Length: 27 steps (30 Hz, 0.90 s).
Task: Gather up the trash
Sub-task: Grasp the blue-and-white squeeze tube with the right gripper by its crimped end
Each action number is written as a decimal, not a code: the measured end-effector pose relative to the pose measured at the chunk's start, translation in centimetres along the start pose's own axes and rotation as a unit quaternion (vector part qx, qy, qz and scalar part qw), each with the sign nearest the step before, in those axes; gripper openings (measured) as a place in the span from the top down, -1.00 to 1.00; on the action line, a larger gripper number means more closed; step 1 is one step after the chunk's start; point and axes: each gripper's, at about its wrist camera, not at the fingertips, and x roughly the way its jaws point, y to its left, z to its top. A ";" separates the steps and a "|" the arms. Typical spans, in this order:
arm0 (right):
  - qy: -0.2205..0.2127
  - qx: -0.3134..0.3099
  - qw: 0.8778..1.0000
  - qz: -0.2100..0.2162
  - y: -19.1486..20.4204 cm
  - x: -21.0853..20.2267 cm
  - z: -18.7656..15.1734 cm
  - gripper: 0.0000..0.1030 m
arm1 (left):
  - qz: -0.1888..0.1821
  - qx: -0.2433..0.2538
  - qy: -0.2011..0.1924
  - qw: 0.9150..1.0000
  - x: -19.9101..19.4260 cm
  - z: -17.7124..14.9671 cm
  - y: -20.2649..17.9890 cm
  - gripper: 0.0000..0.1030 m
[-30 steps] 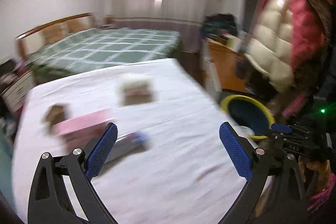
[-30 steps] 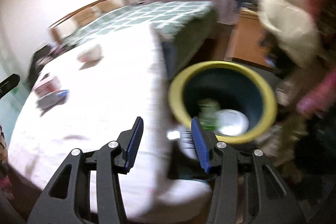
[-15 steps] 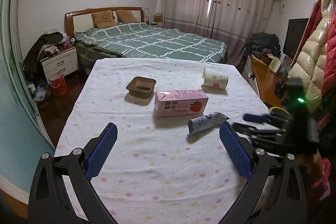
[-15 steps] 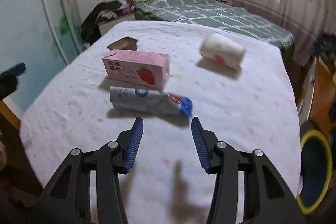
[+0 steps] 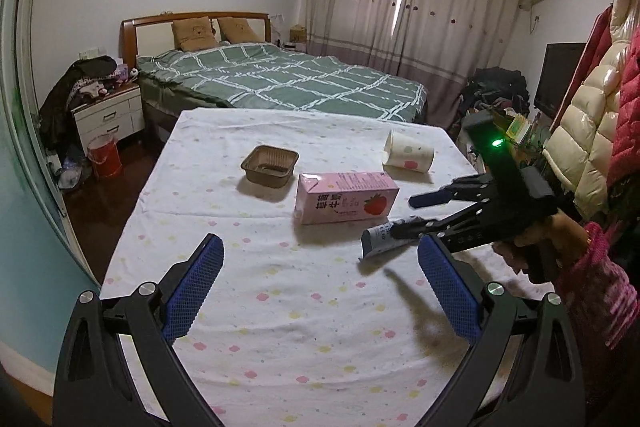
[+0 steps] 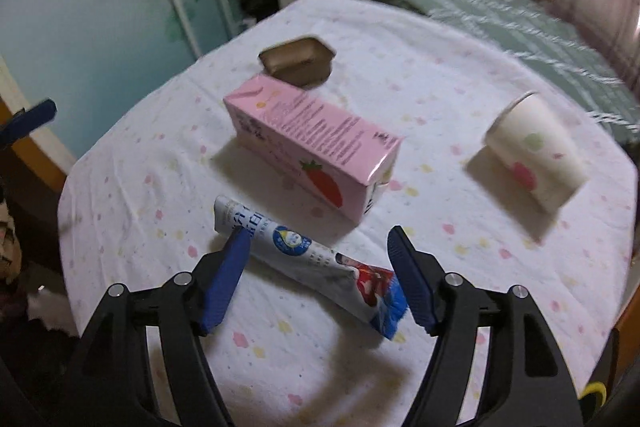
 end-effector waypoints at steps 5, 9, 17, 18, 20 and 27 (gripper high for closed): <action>0.034 0.009 0.999 0.009 -0.2 -0.1 -1.1 -0.32 | 0.001 0.000 -0.010 1.000 -0.7 0.3 0.1 -0.87; 0.049 0.016 0.996 0.066 1.6 -1.2 -2.5 -0.32 | -0.002 -0.005 -0.005 1.000 -0.4 0.1 0.1 -0.87; 0.029 0.004 0.999 0.039 2.6 -2.0 -2.4 -0.32 | -0.009 -0.001 -0.004 1.000 -0.6 -0.2 -0.5 -0.87; 0.023 0.009 0.999 0.034 2.1 -1.9 -2.1 -0.32 | -0.008 -0.001 -0.005 1.000 -0.7 -0.3 -0.5 -0.87; 0.023 0.009 0.999 0.022 1.5 -1.0 -1.6 -0.32 | -0.007 0.000 -0.004 1.000 -0.6 -0.3 -0.6 -0.87; 0.047 -0.009 0.999 0.010 2.0 1.4 -1.7 -0.32 | -0.005 -0.001 -0.003 1.000 -0.5 -0.2 -0.5 -0.87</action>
